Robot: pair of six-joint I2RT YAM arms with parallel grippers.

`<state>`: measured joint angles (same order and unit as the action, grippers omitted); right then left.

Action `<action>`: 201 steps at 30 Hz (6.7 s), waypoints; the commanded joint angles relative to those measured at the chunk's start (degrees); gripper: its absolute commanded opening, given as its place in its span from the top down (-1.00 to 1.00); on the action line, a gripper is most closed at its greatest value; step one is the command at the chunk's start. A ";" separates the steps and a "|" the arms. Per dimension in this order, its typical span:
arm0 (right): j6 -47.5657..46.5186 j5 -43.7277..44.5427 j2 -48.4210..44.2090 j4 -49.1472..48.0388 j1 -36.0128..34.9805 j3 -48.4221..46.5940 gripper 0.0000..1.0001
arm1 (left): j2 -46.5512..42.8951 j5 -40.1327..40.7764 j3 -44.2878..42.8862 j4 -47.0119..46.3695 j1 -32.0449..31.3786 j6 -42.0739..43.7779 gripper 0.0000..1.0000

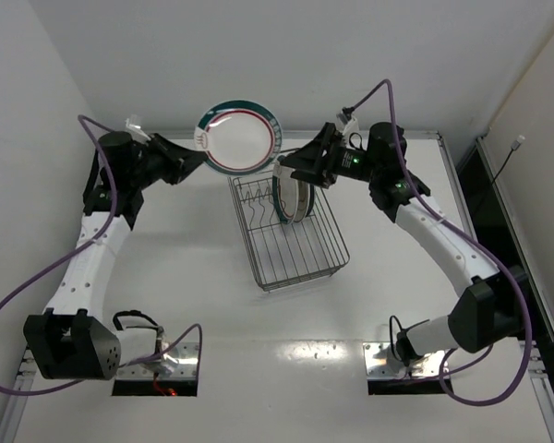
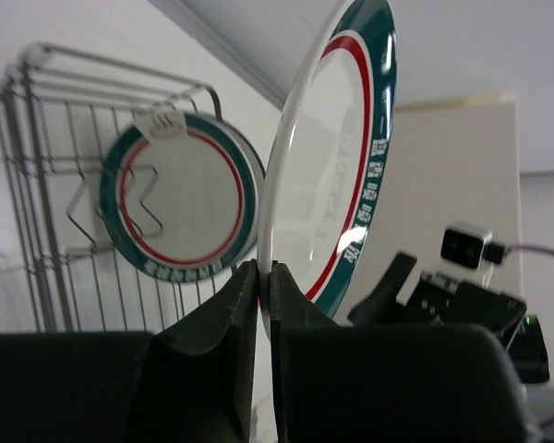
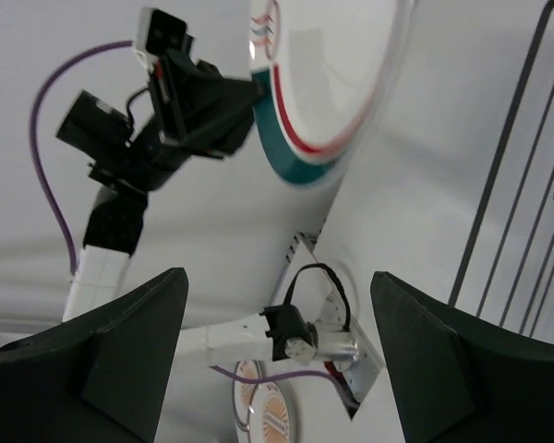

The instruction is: Load the plates into the dish rack

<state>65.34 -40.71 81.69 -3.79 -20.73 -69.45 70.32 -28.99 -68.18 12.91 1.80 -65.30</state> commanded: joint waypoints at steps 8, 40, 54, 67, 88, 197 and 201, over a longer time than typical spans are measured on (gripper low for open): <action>4.88 -0.42 3.48 -9.74 0.08 0.63 -0.55 | -3.09 0.69 1.48 -5.88 -11.02 -4.05 1.00; 3.64 -1.65 -1.09 -7.36 9.22 5.20 -0.55 | -2.03 0.78 -7.05 -0.78 -13.92 -2.38 1.00; 2.70 -1.66 0.85 -8.00 9.30 1.17 1.00 | -1.42 7.09 -8.53 5.97 -17.02 3.04 0.68; -36.58 40.13 4.44 34.01 -2.71 -25.72 1.00 | -0.36 21.52 -3.01 32.79 -3.48 23.98 -0.35; -56.73 75.50 24.82 34.03 -18.73 -36.36 1.00 | 0.69 18.45 -2.39 37.98 6.63 30.49 -0.35; -15.31 46.23 -10.49 36.48 -2.30 8.03 -0.84 | 6.93 14.40 3.67 34.55 9.27 34.45 -0.53; -19.72 47.39 -12.52 39.56 0.77 4.07 -0.97 | 6.93 16.24 5.25 31.84 9.27 35.14 -0.53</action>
<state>50.28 4.10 71.13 32.34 -21.54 -61.71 77.62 -14.20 -64.10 47.55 10.28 -31.53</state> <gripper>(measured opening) 0.982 0.765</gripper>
